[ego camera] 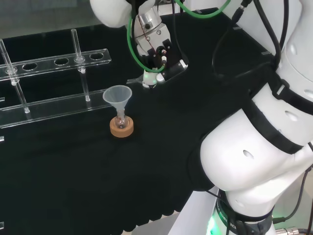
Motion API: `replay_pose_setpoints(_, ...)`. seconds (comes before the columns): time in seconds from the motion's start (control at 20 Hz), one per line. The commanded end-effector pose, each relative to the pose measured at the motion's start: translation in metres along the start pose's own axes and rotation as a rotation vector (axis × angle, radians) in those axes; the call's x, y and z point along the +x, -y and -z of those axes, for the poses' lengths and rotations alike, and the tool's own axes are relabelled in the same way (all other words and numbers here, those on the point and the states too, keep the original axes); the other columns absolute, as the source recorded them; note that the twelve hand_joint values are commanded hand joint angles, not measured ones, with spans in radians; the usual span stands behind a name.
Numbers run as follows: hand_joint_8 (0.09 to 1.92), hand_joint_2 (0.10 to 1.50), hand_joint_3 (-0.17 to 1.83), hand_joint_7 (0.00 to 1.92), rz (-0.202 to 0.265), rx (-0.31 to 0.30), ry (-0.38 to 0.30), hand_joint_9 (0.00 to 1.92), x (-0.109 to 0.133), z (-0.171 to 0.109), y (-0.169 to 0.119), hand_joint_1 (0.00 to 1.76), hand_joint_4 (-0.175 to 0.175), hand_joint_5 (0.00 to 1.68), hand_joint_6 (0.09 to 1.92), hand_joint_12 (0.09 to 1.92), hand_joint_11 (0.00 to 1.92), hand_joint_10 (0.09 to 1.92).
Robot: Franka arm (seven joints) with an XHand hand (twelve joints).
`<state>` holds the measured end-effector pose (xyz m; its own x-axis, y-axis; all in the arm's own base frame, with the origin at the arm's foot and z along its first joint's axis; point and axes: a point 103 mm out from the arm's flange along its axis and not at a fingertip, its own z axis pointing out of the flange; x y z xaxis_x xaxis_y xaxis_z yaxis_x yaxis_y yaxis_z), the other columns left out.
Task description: Pour all the NaCl from the weighing funnel into the round-bottom flask.
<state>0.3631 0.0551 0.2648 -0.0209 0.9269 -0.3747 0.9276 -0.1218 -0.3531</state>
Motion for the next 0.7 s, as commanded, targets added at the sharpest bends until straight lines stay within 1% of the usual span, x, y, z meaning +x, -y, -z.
replay_pose_setpoints(0.05, 0.69, 0.70, 0.55, 0.56, 0.013, 0.024, 0.040, 0.93, 0.0084, 0.0006, 0.0005, 1.13, 0.175, 1.31, 0.56, 1.04, 0.82, 0.33)
replay_pose_setpoints(0.2, 0.69, 0.70, 0.55, 0.56, 0.018, 0.043, 0.056, 0.93, 0.0109, 0.0008, -0.0011, 1.13, 0.175, 1.31, 0.56, 1.04, 0.82, 0.33)
replay_pose_setpoints(0.35, 0.69, 0.70, 0.55, 0.56, 0.020, 0.050, 0.080, 0.92, 0.0121, 0.0010, -0.0024, 1.13, 0.175, 1.31, 0.56, 1.05, 0.81, 0.33)
replay_pose_setpoints(0.7, 0.70, 0.70, 0.56, 0.55, 0.018, 0.048, 0.119, 0.91, 0.0123, 0.0029, -0.0040, 1.13, 0.175, 1.31, 0.56, 1.05, 0.81, 0.33)
